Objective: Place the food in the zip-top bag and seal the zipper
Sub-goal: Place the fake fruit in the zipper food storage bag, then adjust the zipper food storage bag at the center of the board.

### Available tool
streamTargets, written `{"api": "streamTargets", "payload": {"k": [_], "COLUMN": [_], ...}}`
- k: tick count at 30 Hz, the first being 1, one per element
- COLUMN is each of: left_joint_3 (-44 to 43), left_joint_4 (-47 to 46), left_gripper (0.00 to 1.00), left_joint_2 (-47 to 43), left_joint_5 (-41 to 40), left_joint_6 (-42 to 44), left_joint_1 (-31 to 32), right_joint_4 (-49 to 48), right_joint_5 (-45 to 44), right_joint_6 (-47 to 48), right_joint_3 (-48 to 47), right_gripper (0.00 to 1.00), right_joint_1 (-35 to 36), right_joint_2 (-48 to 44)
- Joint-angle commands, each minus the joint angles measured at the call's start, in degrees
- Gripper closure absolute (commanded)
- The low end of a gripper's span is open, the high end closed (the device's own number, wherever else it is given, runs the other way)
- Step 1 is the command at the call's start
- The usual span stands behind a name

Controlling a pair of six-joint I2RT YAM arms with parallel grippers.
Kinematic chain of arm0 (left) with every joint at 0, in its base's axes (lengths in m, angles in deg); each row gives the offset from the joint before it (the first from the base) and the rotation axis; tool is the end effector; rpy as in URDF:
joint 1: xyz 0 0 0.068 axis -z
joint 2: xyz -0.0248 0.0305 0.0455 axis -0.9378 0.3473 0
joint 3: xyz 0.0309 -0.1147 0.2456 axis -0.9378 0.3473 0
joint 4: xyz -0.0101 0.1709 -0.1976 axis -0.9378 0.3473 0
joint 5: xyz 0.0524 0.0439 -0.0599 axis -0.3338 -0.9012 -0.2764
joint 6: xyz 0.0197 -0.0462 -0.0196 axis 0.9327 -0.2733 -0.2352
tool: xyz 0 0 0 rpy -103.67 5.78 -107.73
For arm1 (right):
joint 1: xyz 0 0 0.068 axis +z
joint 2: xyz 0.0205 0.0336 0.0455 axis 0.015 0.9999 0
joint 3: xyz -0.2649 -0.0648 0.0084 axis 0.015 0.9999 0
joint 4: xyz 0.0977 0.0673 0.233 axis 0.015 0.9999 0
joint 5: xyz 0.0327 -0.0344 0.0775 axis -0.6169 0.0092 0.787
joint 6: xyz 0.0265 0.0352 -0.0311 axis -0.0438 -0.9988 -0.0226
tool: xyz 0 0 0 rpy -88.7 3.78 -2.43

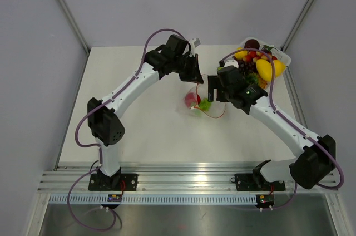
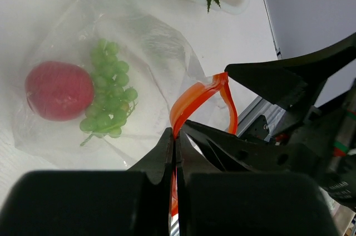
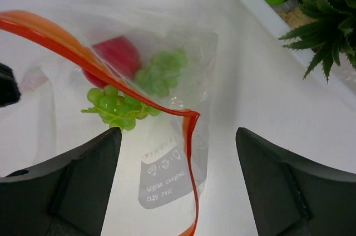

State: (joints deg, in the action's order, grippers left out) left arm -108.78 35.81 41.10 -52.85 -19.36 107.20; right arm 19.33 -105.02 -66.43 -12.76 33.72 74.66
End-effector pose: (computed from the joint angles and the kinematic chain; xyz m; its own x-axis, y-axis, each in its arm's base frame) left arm 0.3326 -0.2730 0.3606 -0.8551 0.0774 -0.5126 0.4199 0.6834 -0.5972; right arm 0.2477 0.1476 0.3208 -0.6515 -0.0638 -0.7559 -0.1408 0.9893 0.0379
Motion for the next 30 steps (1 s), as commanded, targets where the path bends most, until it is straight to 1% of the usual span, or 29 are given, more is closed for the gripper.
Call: {"api": "streamTargets", "payload": {"k": [1, 2, 5, 7, 8, 10, 11, 13, 14, 17, 18, 21, 23, 24, 26, 28, 30], "left_joint_3": [0.0, 0.0, 0.6, 0.9, 0.9, 0.9, 0.8, 0.6, 0.6, 0.2, -0.7, -1.8, -1.6, -1.5, -0.5, 0.8, 1.8], "left_joint_4": [-2.4, -2.4, -2.7, -2.9, -2.9, -2.9, -3.0, -3.0, -3.0, -2.8, -2.0, -1.2, -1.4, -1.8, -1.8, -1.4, -0.4], "left_gripper": [1.00, 1.00, 1.00, 1.00, 1.00, 1.00, 1.00, 1.00, 1.00, 1.00, 1.00, 1.00, 1.00, 1.00, 1.00, 1.00, 1.00], "left_joint_2": [-3.8, -4.0, -4.4, -4.7, -4.7, -4.9, -4.8, -5.0, -5.1, -5.5, -5.7, -7.4, -10.1, -10.9, -12.3, -11.8, -10.1], "left_joint_5": [1.6, 1.7, 1.6, 1.5, 1.5, 1.5, 1.5, 2.2, 2.2, 1.9, 1.8, 1.7, 0.5, -1.3, -3.9, -5.9, -5.8], "left_joint_6": [-0.1, -0.1, -0.3, -0.5, -0.5, -0.7, -0.7, -0.7, -0.7, -0.4, -0.2, 0.0, 0.1, 0.4, 0.9, 1.5, 1.5], "left_joint_1": [-0.3, -0.3, -0.3, -0.3, -0.3, -0.2, -0.3, -0.3, -0.3, -0.3, -0.3, -0.3, -0.3, -0.2, -0.1, -0.1, -0.1], "right_joint_4": [-1.8, -2.6, -5.7, -6.5, -6.6, -7.4, -7.9, -8.4, -8.3, -5.8, -5.1, -5.1, -6.1, -6.0, -5.1, -4.6, -5.4], "right_joint_5": [0.0, 4.0, 10.9, 12.5, 14.3, 15.8, 16.4, 16.5, 16.4, 15.2, 15.3, 16.5, 16.0, 15.3, 12.0, 10.8, 12.0], "right_joint_6": [-1.5, -1.7, -2.7, -3.4, -4.0, -4.5, -5.1, -5.1, -4.7, -3.4, -2.8, -1.7, -1.2, -1.1, 0.3, 0.4, -0.4], "right_joint_3": [2.0, 3.1, 6.9, 8.2, 8.4, 9.0, 9.1, 8.7, 8.2, 3.5, 0.6, -2.8, -3.0, -2.8, -2.2, -1.1, 0.7], "right_gripper": [0.09, 0.09, 0.12, 0.16, 0.24, 0.34, 0.46, 0.59, 0.73, 0.97, 1.00, 1.00, 1.00, 1.00, 1.00, 1.00, 1.00], "right_joint_1": [-2.9, -3.9, -6.3, -6.3, -6.4, -6.4, -6.3, -6.4, -6.4, -6.3, -6.4, -6.3, -6.4, -6.3, -6.3, -6.4, -6.4], "right_joint_2": [-1.1, -1.4, -2.2, -1.7, -1.6, -1.8, -2.1, -3.4, -3.9, -4.2, -4.2, -5.9, -7.1, -7.7, -7.0, -4.9, -3.7]}}
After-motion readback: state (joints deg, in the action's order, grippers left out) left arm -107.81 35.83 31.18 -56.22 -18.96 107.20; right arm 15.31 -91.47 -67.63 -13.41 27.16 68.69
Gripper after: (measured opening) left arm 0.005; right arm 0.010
